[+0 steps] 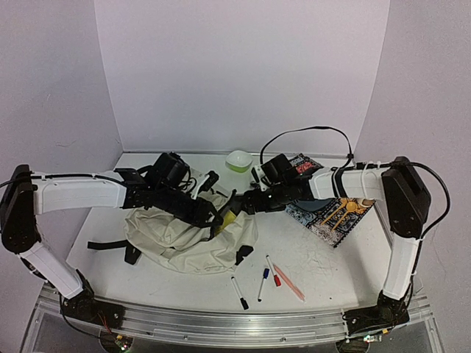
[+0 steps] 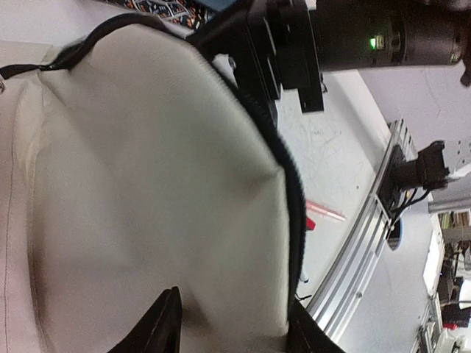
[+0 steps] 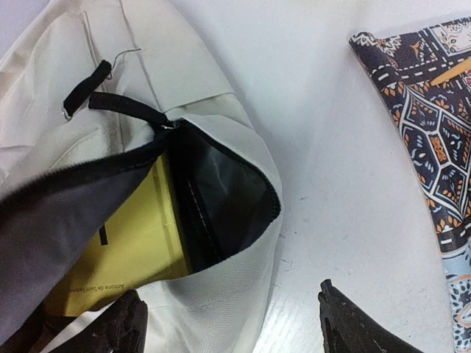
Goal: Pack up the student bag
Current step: Place the book in the largest pocket of the bag, then place the largest pocket of the bag in the student bag, then hold the largest pocket of the student bag.
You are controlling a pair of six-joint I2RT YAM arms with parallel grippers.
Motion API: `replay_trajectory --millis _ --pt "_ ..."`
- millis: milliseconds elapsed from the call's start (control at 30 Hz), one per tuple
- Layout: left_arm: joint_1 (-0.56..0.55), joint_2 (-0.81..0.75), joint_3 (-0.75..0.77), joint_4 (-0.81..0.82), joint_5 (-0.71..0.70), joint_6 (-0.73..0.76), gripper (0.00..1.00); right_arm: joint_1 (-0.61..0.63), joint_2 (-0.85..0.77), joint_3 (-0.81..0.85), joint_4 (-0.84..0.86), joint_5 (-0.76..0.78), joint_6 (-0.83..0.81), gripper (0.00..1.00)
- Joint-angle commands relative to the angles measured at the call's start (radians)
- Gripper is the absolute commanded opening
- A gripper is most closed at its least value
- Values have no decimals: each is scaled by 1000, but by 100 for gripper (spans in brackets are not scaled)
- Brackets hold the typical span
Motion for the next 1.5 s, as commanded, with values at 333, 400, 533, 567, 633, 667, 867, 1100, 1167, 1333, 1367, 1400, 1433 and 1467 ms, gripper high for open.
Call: replay_trajectory --millis 333,400,533,567,633,667,867,1100,1167,1333,1367,1400,1433,1467 --pt "10 -188 27 -6 -92 2 73 7 31 10 7 -119 20 24" --pt "31 -189 16 -12 -132 -23 74 17 29 -2 16 -135 28 14" --pt "97 -147 -11 -44 -200 -91 74 52 15 -34 42 -158 50 2" --pt "106 -130 -16 -53 -219 -98 74 62 8 -47 54 -163 59 0" --pt "108 -95 -27 -66 -262 -105 74 82 -10 -84 96 -169 82 0" --pt "108 -76 -33 -70 -274 -107 74 94 -18 -107 118 -174 94 0" --pt "109 21 -73 -96 -406 -131 74 170 -42 -165 204 -179 121 0" --pt "116 96 -72 -130 -678 -130 75 181 -101 -206 204 -96 65 14" --pt "136 125 -57 -131 -748 -119 76 179 -124 -212 195 -59 40 20" --pt "184 236 64 -127 -900 -58 76 156 -156 -203 182 -47 -14 32" --pt "186 252 92 -127 -918 -43 76 149 -161 -202 181 -49 -20 33" --pt "186 268 127 -127 -923 -23 76 139 -166 -200 180 -54 -25 35" --pt "184 270 152 -124 -907 -10 75 129 -172 -200 179 -59 -29 37" --pt "181 260 166 -118 -885 1 75 119 -180 -202 179 -69 -34 39"
